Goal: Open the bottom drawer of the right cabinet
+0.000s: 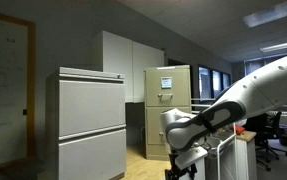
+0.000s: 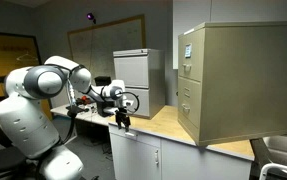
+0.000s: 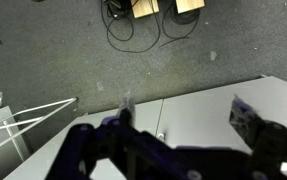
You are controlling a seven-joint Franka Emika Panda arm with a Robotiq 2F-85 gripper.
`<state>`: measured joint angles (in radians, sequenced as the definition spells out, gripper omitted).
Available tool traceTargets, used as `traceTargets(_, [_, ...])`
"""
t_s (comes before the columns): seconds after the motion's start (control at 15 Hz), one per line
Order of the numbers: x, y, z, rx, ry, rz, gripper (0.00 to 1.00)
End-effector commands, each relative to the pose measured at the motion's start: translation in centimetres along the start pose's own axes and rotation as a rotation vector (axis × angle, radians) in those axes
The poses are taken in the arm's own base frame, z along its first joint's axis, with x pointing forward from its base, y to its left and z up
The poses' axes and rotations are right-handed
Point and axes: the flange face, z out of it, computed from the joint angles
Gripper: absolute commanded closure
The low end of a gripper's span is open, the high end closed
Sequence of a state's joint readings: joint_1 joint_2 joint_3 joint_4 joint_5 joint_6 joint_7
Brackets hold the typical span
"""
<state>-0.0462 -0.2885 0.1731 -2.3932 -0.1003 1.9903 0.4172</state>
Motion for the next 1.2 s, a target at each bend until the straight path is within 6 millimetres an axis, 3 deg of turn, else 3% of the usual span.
traceTargets(0.0, [0.1, 0.0, -0.1, 0.001, 0.002, 0.0, 0.0])
traceTargets(0.53, [0.4, 0.1, -0.2, 0.006, 0.005, 0.006, 0.0])
traceTargets(0.73, [2.2, 0.8, -0.8, 0.057, 0.035, 0.048, 0.0])
traceTargets(1.13, [7.4, 3.9, -5.2, 0.252, 0.187, 0.214, 0.0])
